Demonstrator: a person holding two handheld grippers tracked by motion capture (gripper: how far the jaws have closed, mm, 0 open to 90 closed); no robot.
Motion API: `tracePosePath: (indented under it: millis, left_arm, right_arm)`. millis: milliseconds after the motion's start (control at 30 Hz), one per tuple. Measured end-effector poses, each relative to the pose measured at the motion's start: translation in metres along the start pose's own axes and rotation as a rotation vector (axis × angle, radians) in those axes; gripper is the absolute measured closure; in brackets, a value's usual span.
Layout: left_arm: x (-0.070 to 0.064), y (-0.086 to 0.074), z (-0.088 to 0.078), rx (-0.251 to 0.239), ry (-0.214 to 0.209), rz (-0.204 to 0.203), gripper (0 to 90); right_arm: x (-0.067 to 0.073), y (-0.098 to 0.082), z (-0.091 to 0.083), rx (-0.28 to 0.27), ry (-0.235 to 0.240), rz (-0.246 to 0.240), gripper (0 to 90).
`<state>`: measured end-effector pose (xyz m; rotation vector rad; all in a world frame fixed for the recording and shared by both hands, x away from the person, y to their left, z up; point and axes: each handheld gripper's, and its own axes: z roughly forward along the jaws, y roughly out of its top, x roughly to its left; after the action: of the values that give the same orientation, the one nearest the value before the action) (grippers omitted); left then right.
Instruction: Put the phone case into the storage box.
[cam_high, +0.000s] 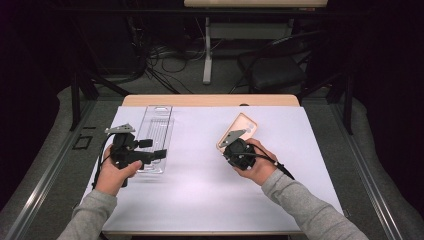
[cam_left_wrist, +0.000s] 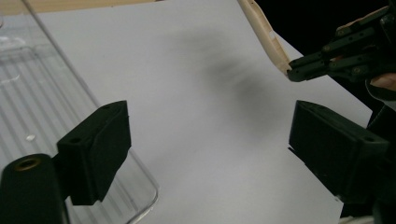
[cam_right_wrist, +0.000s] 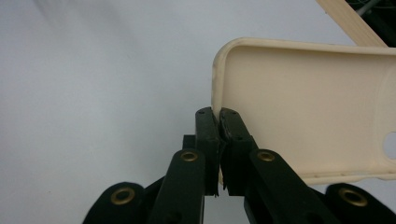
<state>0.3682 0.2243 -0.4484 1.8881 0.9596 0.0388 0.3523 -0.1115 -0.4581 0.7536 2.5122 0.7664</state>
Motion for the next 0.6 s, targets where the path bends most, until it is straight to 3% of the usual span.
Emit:
tracePosePath:
  millis: [400,600]
  left_arm:
    - [-0.005,0.041,0.028,0.05,0.002,0.029,15.7]
    - [-0.005,0.054,0.04,0.062,-0.022,0.011,16.2]
  right_arm:
    - [0.011,0.011,0.002,-0.007,-0.001,-0.053,87.4]
    - [0.016,0.013,0.003,-0.014,0.001,-0.085,87.4]
